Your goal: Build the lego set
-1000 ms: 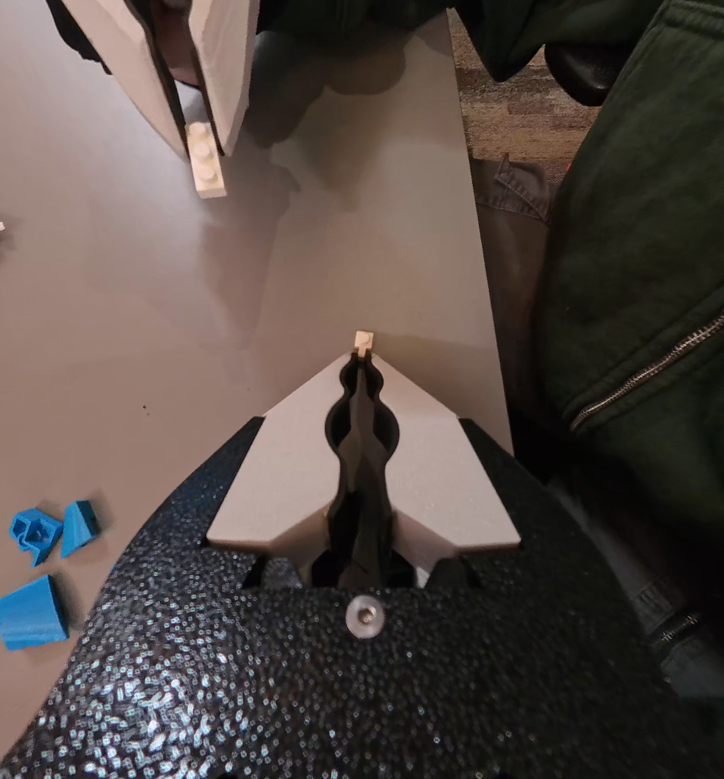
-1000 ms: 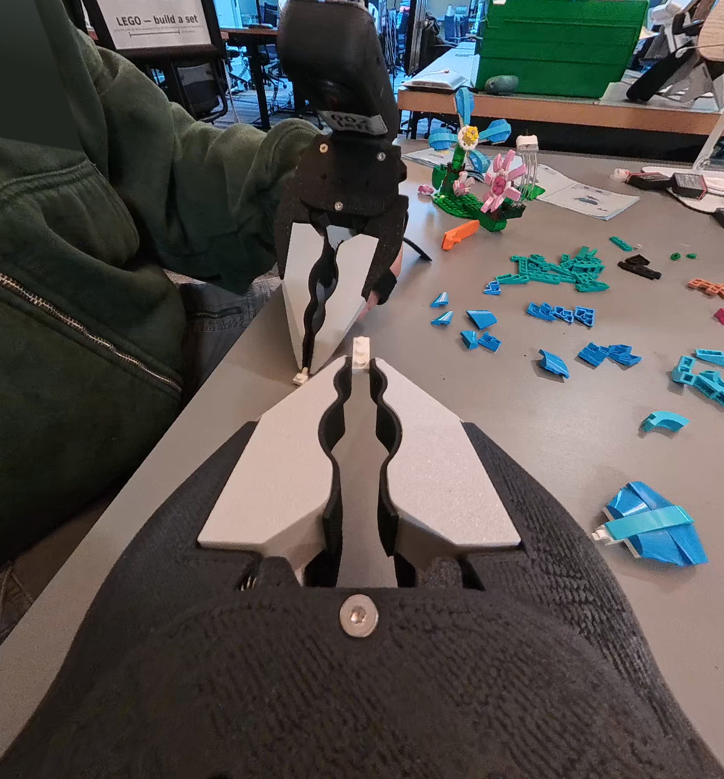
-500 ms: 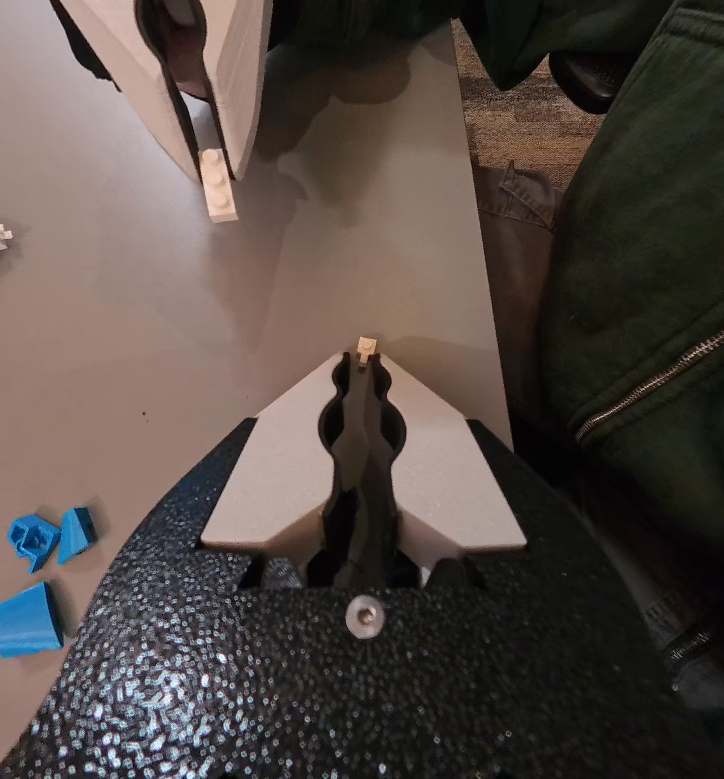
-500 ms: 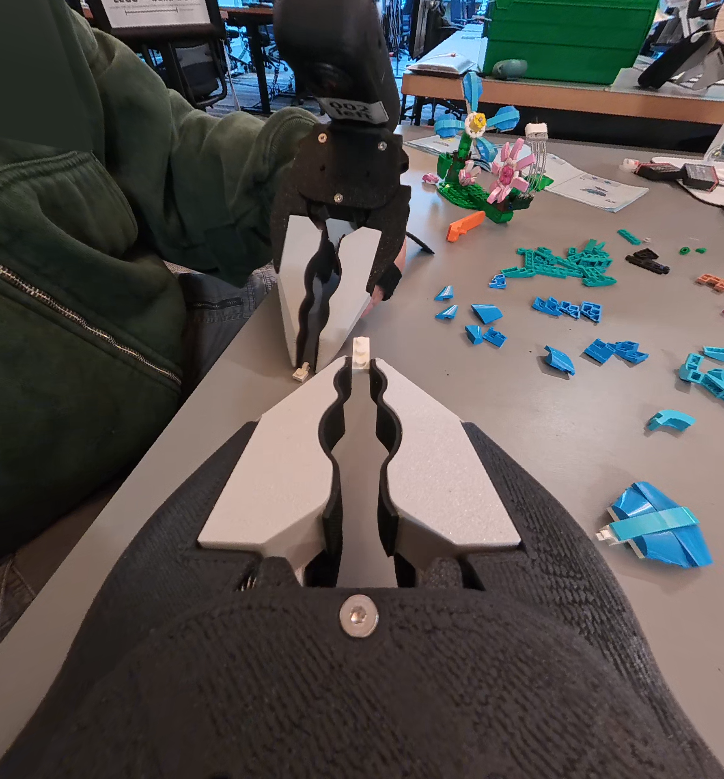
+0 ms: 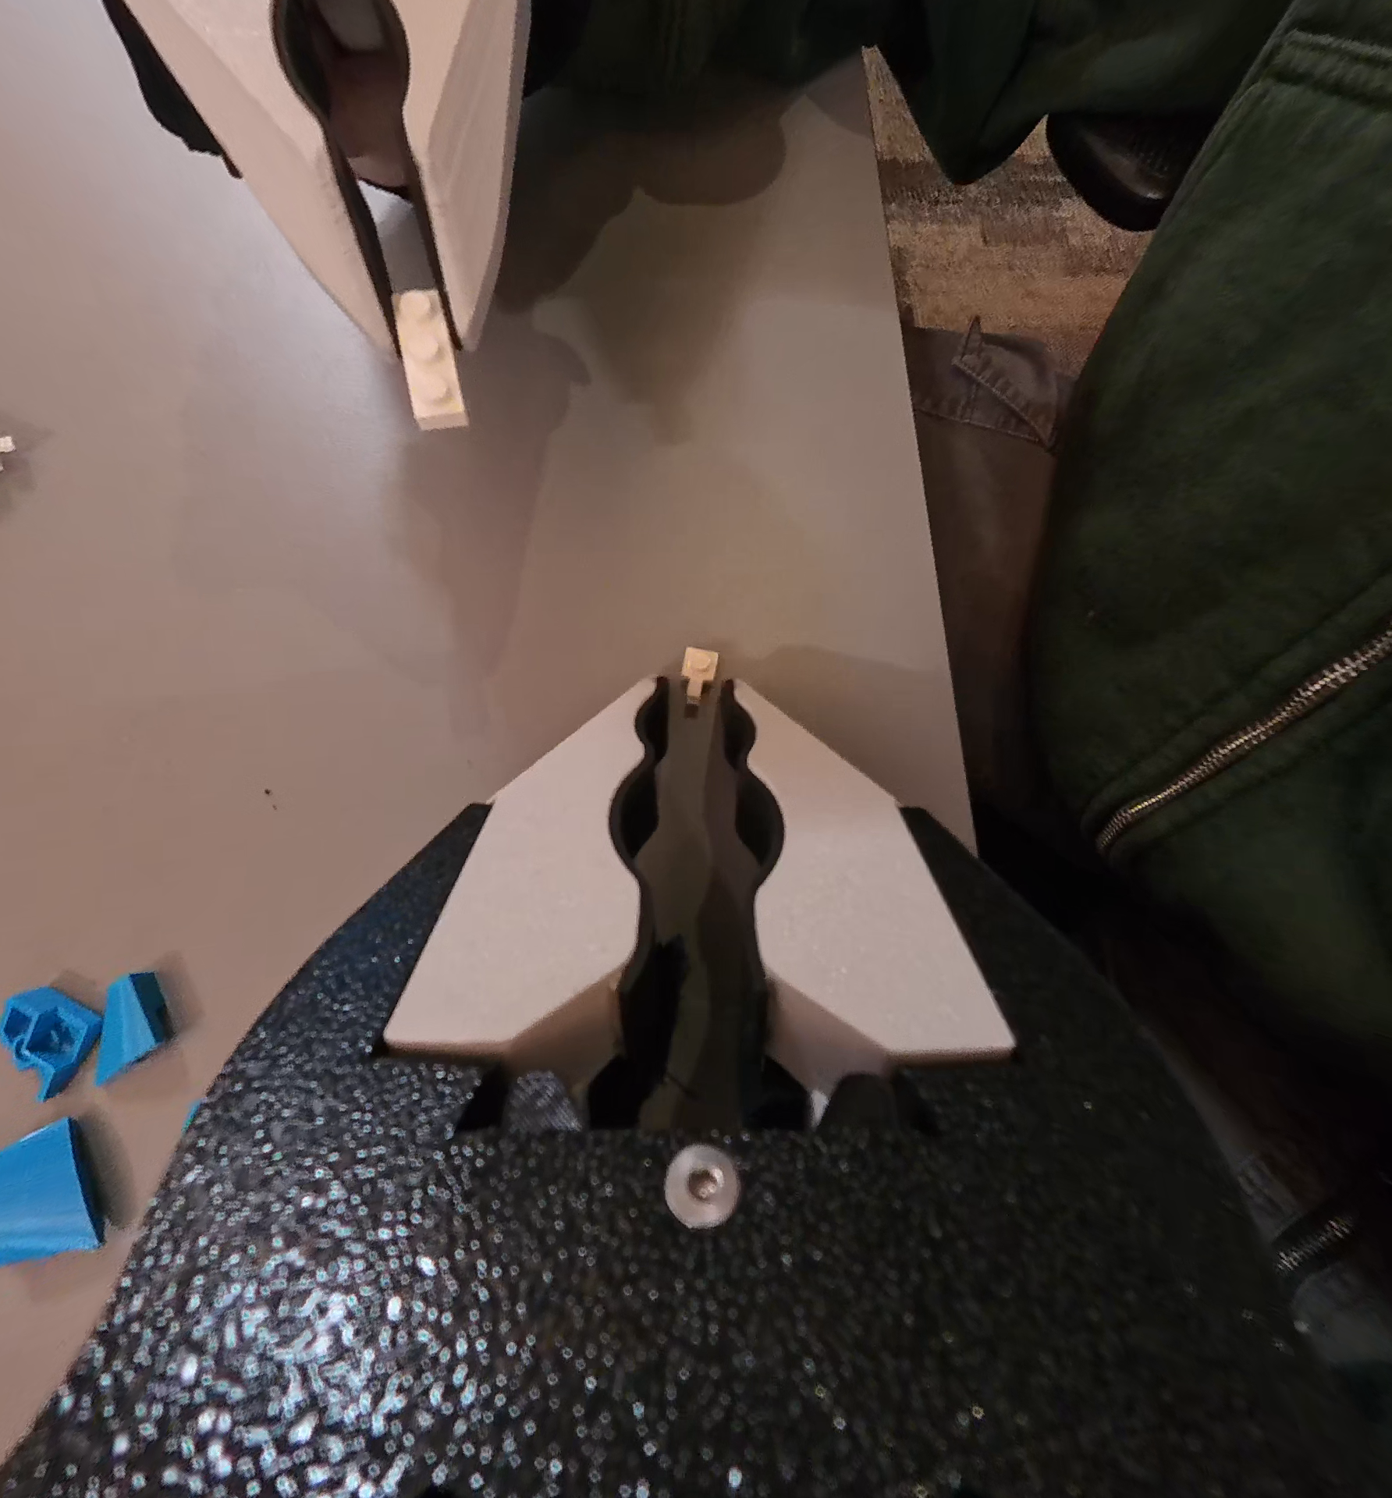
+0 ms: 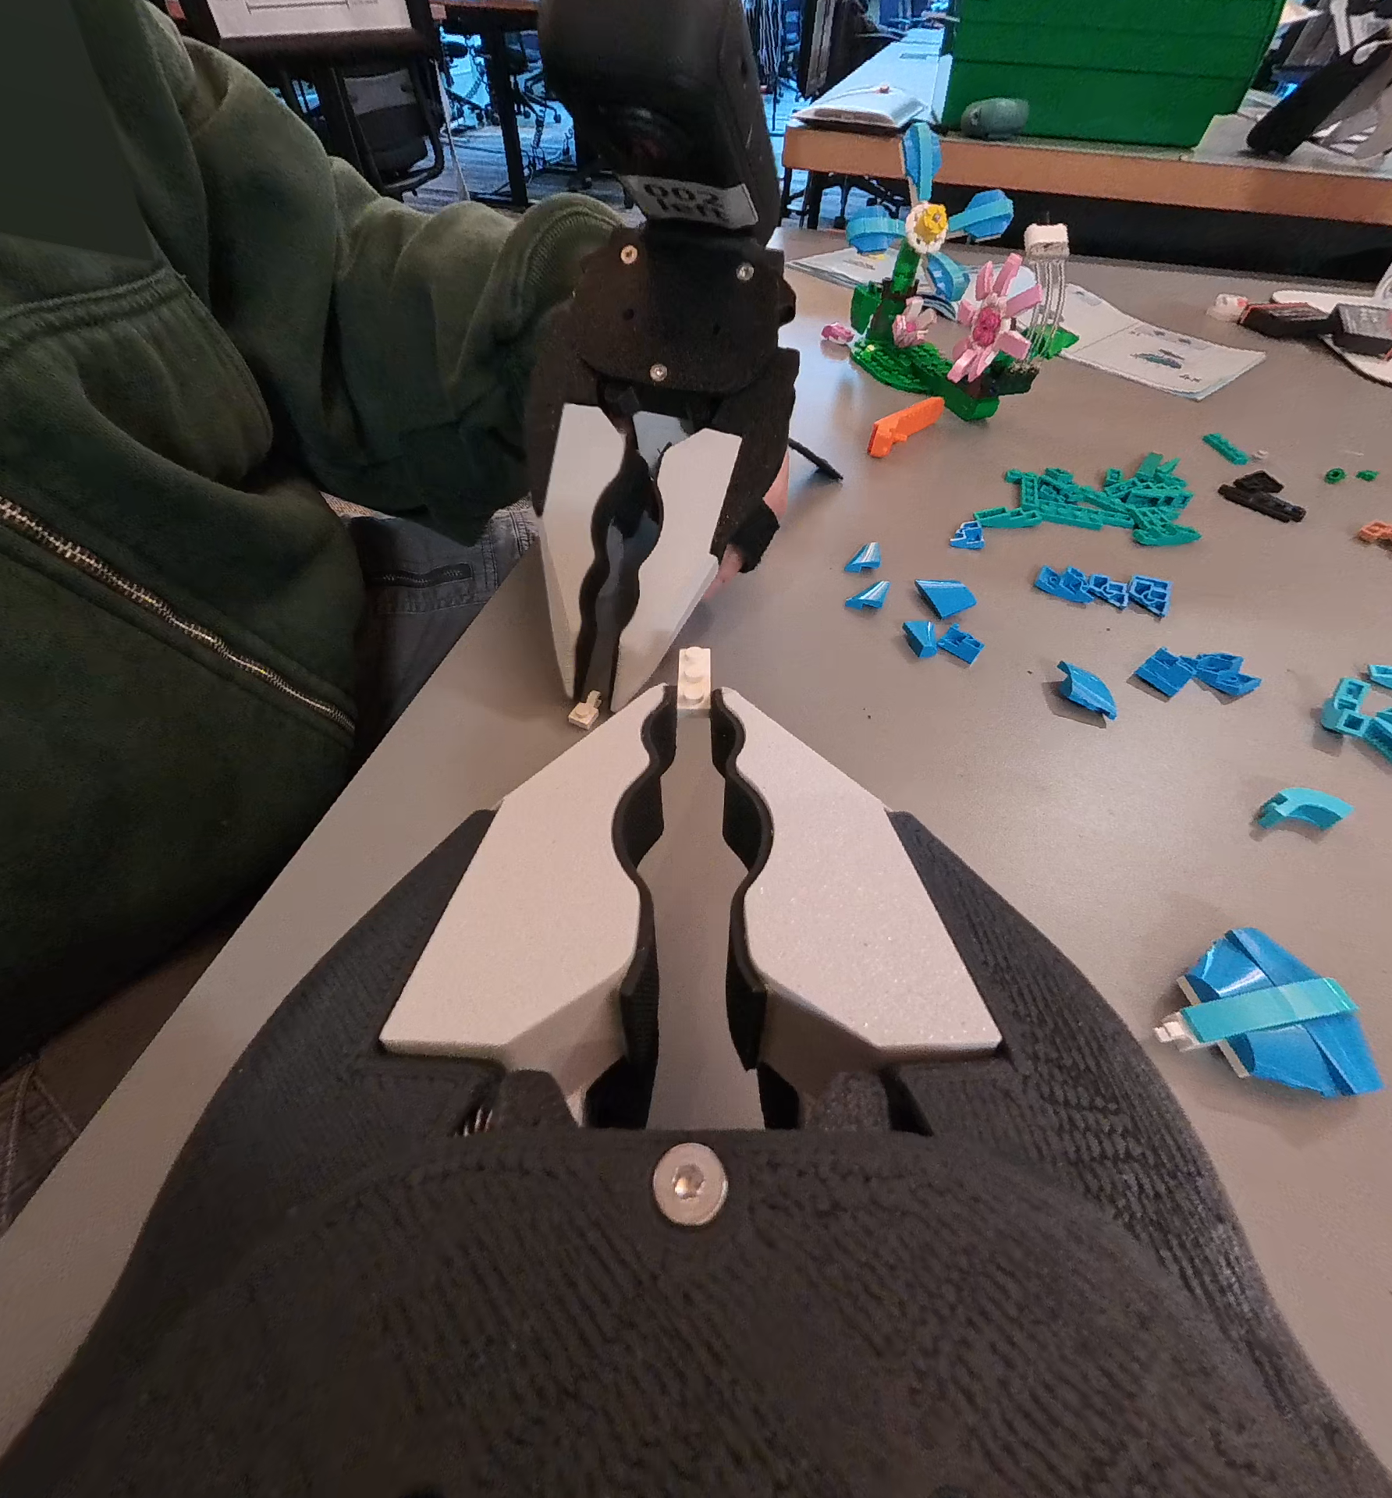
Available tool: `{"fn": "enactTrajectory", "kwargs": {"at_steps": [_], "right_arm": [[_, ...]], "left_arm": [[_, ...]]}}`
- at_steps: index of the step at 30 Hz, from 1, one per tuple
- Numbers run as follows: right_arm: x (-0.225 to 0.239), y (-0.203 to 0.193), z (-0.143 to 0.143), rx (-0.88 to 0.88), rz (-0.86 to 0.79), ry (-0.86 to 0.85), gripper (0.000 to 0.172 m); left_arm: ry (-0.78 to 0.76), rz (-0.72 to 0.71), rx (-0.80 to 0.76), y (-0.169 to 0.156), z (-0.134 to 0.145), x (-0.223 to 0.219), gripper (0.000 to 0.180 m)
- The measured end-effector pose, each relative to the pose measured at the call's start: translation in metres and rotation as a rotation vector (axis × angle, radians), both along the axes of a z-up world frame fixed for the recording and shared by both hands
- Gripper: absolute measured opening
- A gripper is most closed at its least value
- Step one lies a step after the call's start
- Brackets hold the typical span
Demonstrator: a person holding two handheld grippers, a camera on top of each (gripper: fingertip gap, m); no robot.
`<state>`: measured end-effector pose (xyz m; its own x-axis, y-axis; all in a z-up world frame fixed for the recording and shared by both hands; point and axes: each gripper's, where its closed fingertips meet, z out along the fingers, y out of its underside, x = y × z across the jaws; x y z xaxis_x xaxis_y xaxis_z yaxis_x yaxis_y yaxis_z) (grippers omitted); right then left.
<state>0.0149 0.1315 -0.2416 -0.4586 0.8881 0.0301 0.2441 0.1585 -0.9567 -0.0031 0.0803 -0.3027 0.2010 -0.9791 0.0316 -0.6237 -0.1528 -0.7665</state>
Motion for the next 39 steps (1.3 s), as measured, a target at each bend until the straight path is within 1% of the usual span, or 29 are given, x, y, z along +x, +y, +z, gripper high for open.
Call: {"fn": "enactTrajectory", "kwargs": {"at_steps": [6, 10, 12, 13, 16, 18, 24, 28, 35, 39], "right_arm": [[0.0, 0.0, 0.0, -0.001, 0.001, -0.002, 0.007], [0.0, -0.001, -0.002, 0.01, 0.0, -0.009, 0.007], [-0.001, -0.001, -0.004, 0.028, -0.007, -0.015, 0.007], [-0.001, -0.001, -0.005, 0.041, -0.008, -0.021, 0.007], [-0.002, -0.003, -0.01, 0.082, -0.012, -0.039, 0.007], [-0.003, -0.003, -0.012, 0.11, -0.015, -0.036, 0.007], [-0.003, -0.004, -0.012, 0.136, -0.017, -0.023, 0.007], [-0.003, -0.004, -0.01, 0.124, -0.02, -0.014, 0.007], [-0.004, -0.004, -0.011, 0.134, -0.024, -0.02, 0.007], [-0.004, -0.005, -0.013, 0.144, -0.021, -0.026, 0.007]], "left_arm": [[-0.005, 0.008, 0.013, 0.002, 0.0, 0.001, 0.001], [0.003, 0.012, 0.003, 0.002, 0.0, 0.003, 0.001], [0.007, 0.056, 0.035, 0.009, 0.002, 0.001, 0.001], [-0.015, 0.091, 0.058, 0.014, 0.007, 0.0, 0.001], [-0.13, 0.225, 0.159, 0.034, 0.039, -0.004, 0.001], [-0.125, 0.273, 0.221, 0.042, 0.048, -0.007, 0.001], [-0.083, 0.261, 0.24, 0.043, 0.047, 0.001, 0.001], [-0.123, 0.26, 0.228, 0.043, 0.051, 0.001, 0.001], [-0.128, 0.261, 0.231, 0.043, 0.049, 0.0, 0.001], [-0.152, 0.254, 0.231, 0.042, 0.053, 0.002, 0.001]]}}
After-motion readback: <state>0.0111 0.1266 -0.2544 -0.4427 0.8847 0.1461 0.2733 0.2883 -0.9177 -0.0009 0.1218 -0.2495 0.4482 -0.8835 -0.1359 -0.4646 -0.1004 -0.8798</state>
